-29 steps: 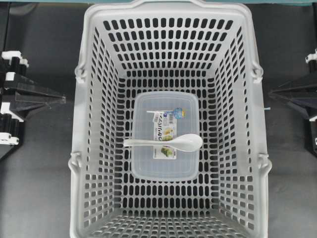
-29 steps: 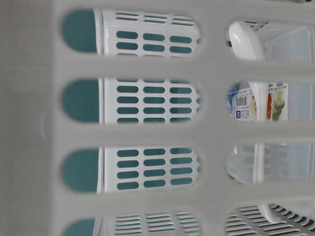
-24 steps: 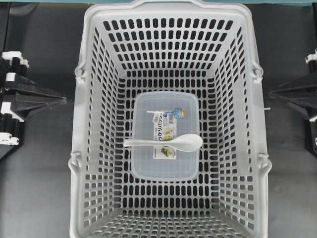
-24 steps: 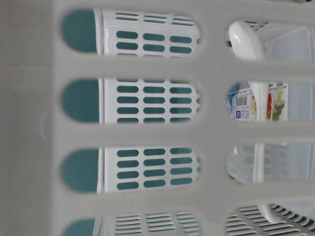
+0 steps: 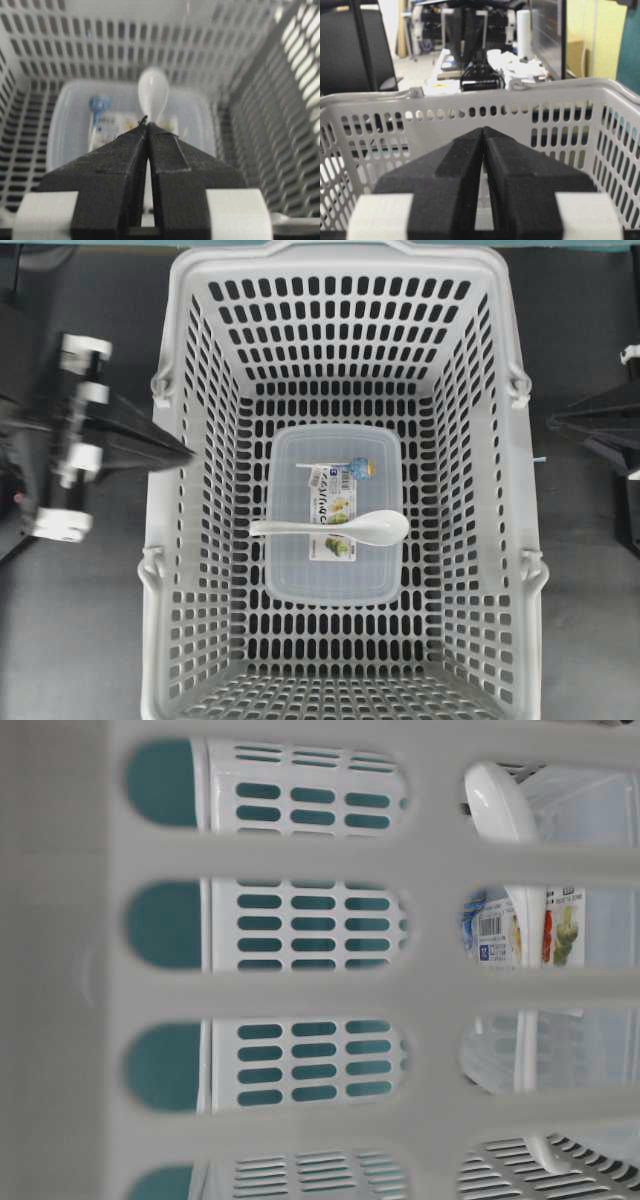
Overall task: Pick up the chinese spoon from the shopping basket with the left arm.
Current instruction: 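Move the left gripper over the basket toward the white spoon, then lower the open left gripper around the white spoon's handle and close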
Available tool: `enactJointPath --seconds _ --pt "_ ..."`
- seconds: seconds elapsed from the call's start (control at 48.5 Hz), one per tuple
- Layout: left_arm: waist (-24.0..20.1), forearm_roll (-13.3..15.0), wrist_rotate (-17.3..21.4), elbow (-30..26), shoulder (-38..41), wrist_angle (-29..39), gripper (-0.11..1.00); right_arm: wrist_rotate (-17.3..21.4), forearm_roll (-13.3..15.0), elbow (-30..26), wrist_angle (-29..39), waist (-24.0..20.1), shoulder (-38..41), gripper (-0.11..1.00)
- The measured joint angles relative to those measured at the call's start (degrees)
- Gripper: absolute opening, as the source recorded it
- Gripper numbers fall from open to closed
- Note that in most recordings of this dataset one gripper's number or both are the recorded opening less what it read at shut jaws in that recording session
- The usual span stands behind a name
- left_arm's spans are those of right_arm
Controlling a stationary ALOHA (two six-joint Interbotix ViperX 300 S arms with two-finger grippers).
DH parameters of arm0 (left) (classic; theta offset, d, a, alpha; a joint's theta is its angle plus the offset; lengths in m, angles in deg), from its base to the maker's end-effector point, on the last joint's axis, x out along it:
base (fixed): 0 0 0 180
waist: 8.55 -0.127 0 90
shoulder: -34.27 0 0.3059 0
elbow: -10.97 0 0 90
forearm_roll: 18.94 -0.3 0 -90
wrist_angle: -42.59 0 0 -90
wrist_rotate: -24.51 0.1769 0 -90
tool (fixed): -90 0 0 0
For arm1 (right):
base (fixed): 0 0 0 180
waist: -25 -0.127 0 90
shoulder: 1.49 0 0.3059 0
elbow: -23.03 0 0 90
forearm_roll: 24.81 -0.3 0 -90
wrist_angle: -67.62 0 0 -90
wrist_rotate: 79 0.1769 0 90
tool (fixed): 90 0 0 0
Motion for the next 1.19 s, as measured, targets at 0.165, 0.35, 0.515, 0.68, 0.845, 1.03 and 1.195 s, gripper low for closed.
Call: enactJointPath --seconds 0.165,0.35,0.515,0.68,0.845,1.03,1.195 --pt "0.79 0.09 3.34 -7.21 8.17 7.73 0.0 1.14 -0.26 0.0 0.09 0.18 0.0 0.04" --pt "2.11 0.0 3.52 -13.71 17.05 12.66 0.0 4.13 -0.35 0.0 1.05 0.53 0.0 0.34" --pt "2.72 0.0 3.69 -17.84 23.47 15.47 0.0 4.57 -0.35 0.0 1.49 0.62 0.0 0.63" --pt "2.72 0.0 3.69 -19.95 27.6 16.26 0.0 4.57 -0.35 0.0 1.49 0.79 0.0 0.68" --pt "2.81 0.0 3.08 -21.09 30.5 16.7 0.14 4.57 -0.35 0.26 1.49 0.97 0.0 0.68" --pt "2.81 0.0 2.81 -21.71 34.37 17.49 0.69 4.57 -0.35 0.62 1.49 1.05 -0.18 0.68" --pt "2.72 0.0 2.55 -22.5 39.38 17.49 0.89 4.48 -0.26 0.7 1.49 1.14 -0.44 0.68"
